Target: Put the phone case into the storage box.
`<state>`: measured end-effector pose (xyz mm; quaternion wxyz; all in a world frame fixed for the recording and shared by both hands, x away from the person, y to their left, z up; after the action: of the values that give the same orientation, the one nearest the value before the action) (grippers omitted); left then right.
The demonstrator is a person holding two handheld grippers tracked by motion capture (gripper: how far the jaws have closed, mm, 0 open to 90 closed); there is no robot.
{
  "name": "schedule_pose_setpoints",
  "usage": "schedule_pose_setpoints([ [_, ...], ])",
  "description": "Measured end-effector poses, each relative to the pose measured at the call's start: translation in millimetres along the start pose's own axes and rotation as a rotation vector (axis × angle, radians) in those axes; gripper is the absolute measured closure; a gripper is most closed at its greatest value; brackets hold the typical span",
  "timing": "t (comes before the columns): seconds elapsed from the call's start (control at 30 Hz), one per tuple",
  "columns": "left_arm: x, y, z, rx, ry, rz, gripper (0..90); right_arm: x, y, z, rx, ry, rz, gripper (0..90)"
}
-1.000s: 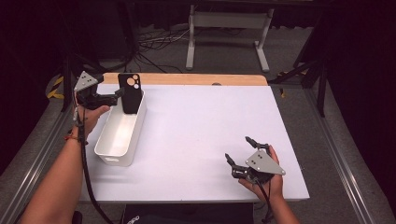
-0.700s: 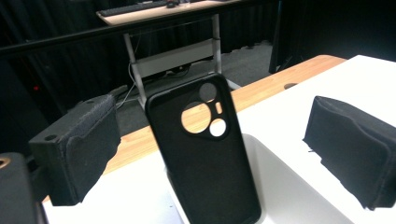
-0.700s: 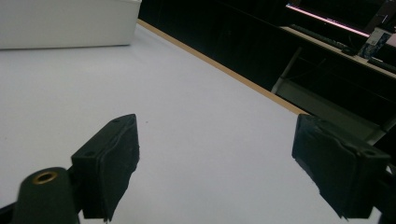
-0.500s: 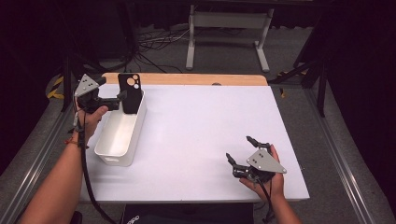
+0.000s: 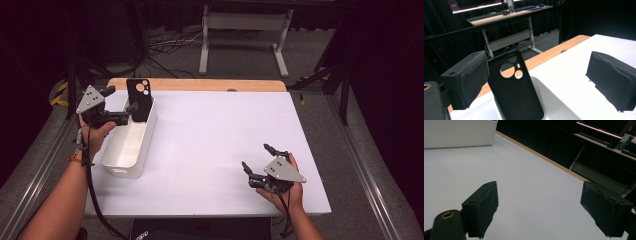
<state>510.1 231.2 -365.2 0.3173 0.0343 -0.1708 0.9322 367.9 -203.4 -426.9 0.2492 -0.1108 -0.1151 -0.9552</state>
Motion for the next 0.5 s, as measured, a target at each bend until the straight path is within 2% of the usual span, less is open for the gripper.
schedule_pose_setpoints([
  [0.23,4.3,10.6,5.4,-0.017,0.023,-0.008,4.5,-1.8,1.8,0.7,-0.004,-0.001,-0.003,15.7],
  [0.5,14.3,24.0,8.3,-0.011,0.06,-0.023,4.6,-4.2,3.4,2.2,-0.012,0.002,-0.009,15.7],
])
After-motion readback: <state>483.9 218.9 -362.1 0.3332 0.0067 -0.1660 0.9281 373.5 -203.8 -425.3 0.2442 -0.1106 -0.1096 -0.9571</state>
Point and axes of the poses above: each handheld gripper's, and its own axes: x roughly backward along the jaws, z roughly out of its top, y roughly to its right, the point moved 6 cm from there along -x, roughly forward along the jaws, and after that the axes turned 10 degrees about -x, right-handed, at the moved point
